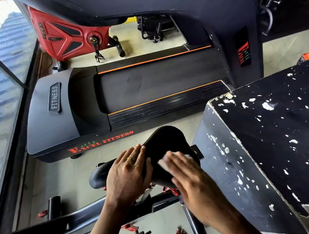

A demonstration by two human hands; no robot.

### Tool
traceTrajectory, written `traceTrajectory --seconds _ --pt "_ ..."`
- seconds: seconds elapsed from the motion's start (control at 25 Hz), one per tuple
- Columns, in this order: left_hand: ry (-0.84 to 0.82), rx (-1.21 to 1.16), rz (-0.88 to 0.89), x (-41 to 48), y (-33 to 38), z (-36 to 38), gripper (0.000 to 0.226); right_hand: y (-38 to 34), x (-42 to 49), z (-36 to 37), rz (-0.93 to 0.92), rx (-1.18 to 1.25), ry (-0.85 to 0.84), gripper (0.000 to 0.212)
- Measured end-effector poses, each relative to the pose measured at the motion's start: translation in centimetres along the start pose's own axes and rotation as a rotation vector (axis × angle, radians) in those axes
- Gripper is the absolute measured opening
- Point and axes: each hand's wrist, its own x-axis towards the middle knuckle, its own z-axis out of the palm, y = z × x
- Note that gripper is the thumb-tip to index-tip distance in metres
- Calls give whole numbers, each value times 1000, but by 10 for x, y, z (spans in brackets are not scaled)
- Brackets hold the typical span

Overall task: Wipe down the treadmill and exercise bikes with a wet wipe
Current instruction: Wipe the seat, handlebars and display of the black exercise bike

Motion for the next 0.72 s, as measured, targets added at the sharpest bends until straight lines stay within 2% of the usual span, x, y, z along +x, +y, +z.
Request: traceTrajectory --seconds 0.08,0.2,0.24,0.32,0.4,0.44,0.56,0.72 --pt "6 4 -3 1 1 -1 37 19 11 -7 160 69 30 48" --pt "2 9 0 0 2 -3 38 36 62 -1 434 276 -80 47" --pt "-2 8 -5 0 2 -4 38 29 71 2 425 245 -68 46" --pt "-1 2 -7 2 1 -2 38 10 59 7 189 100 15 45" --pt "4 -1 2 1 1 -1 38 -5 22 6 -27 53 -57 49" --pt "5 1 6 1 1 0 38 -6 7 1 -50 69 -73 50" --pt "-1 2 -11 2 2 -1 38 11 9 -11 161 200 -6 48" --pt "-36 -42 -27 2 2 -8 40 36 77 -18 564 427 -189 38"
